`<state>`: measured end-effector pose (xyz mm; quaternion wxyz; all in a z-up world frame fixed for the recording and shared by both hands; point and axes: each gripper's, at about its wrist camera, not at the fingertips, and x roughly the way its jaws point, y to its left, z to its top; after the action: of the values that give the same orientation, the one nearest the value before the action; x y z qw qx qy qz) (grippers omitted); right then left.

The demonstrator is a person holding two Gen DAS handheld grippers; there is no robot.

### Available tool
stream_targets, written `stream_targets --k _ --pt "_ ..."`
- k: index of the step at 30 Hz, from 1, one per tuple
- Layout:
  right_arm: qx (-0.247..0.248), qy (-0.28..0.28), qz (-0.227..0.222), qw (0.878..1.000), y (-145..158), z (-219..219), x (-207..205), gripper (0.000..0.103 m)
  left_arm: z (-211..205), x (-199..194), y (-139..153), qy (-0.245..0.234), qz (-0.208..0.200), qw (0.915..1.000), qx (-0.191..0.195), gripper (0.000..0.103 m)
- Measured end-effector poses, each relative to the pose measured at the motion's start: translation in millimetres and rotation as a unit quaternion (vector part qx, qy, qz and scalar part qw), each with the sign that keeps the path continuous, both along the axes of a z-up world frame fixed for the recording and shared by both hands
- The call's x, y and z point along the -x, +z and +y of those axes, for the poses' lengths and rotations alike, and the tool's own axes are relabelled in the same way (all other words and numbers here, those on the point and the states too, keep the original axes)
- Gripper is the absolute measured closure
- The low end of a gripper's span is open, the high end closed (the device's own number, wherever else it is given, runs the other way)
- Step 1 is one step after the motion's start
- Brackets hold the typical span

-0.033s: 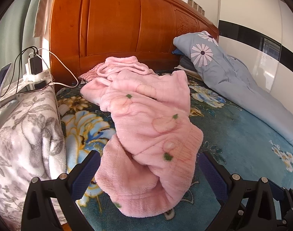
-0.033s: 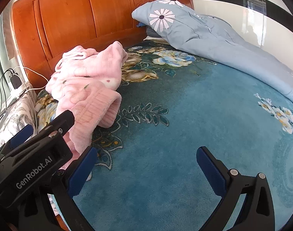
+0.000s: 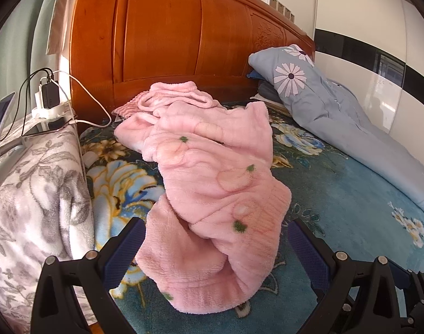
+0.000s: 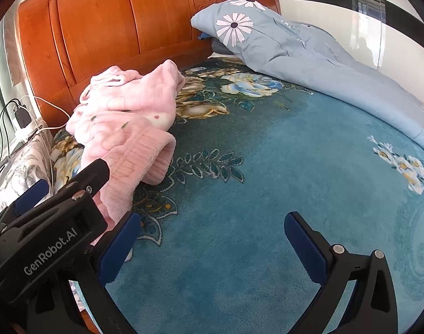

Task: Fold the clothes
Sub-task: 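Approach the crumpled pink fleece blanket with both grippers open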

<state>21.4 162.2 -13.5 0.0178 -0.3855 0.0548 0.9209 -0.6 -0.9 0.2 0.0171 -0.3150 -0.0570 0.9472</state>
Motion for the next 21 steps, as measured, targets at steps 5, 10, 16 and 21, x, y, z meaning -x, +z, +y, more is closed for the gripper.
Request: stream_targets --k 5,10,16,21 --pt "-0.006 -0.005 0.003 1.000 1 0 -1 0.000 12 -1 4 0.000 0.009 0.9998 0.018 0.000" --pt "-0.009 -0.007 0.003 1.000 1 1 -1 0.000 10 -6 4 -0.005 0.011 0.9999 0.009 0.000" --pt "0.001 -0.001 0.000 1.000 -3 3 2 0.000 5 -2 -1 -0.001 0.005 0.9999 0.009 0.000" --pt "-0.003 -0.003 0.000 1.000 -1 1 1 0.000 3 -1 -2 -0.002 0.001 1.0000 0.006 0.000"
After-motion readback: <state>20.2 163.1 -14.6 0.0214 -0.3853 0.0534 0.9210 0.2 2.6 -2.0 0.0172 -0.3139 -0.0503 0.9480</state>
